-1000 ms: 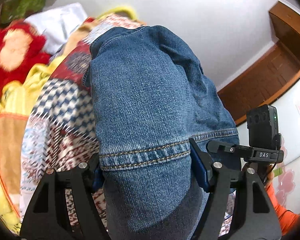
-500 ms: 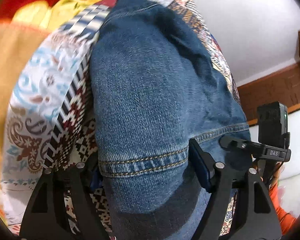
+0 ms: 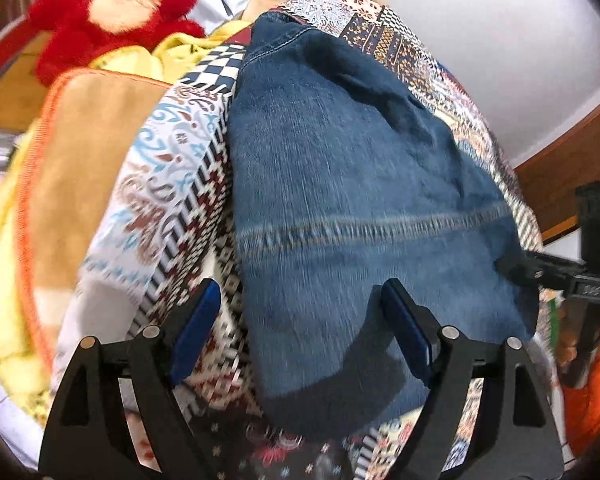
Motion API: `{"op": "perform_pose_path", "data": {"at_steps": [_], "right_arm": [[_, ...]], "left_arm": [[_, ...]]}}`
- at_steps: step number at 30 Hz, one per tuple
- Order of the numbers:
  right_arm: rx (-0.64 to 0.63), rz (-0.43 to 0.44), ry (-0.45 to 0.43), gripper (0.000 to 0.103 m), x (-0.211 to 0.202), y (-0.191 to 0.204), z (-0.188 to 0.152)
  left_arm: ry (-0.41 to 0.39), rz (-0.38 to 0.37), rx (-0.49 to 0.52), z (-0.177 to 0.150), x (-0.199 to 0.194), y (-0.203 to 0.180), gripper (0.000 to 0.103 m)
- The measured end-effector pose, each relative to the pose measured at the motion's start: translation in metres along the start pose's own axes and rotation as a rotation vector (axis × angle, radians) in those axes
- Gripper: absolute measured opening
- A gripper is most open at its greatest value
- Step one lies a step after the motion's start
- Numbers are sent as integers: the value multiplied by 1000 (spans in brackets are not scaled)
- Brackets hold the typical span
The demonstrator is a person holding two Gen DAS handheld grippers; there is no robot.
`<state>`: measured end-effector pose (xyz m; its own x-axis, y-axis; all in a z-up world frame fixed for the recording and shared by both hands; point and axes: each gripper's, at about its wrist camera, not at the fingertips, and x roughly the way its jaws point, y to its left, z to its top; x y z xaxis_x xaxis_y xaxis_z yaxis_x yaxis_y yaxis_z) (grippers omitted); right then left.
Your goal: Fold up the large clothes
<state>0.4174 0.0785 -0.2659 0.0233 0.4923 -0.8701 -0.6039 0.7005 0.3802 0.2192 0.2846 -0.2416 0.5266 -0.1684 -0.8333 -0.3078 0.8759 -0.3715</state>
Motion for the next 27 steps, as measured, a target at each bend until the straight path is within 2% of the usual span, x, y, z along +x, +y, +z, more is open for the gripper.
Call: {"op": "perform_pose_path", "data": {"at_steps": [3, 6, 9, 12, 17, 23, 27], "right_arm": [[-20, -24, -18, 66, -21, 3, -16], [-64, -57, -61, 66, -47, 16, -31], [-99, -57, -144, 66, -79, 31, -48], [-106, -17, -225, 66, -107, 49, -63], [-145, 31, -410, 66, -163, 89, -87], [-251, 9, -675, 66, -239, 137, -128], [-303, -26, -843, 66, -280, 164, -161]], "left_arm": [[-27, 65, 64, -16, -22, -17, 82], [-79, 87, 97, -12, -36, -32, 82], [-173, 92, 126, -12, -65, -49, 82], [-284, 80, 152, -16, -102, -70, 82], [-491, 53, 210, -35, -172, -112, 82], [-750, 69, 291, -75, -244, -154, 82], [-851, 82, 297, -96, -270, -165, 82]]}}
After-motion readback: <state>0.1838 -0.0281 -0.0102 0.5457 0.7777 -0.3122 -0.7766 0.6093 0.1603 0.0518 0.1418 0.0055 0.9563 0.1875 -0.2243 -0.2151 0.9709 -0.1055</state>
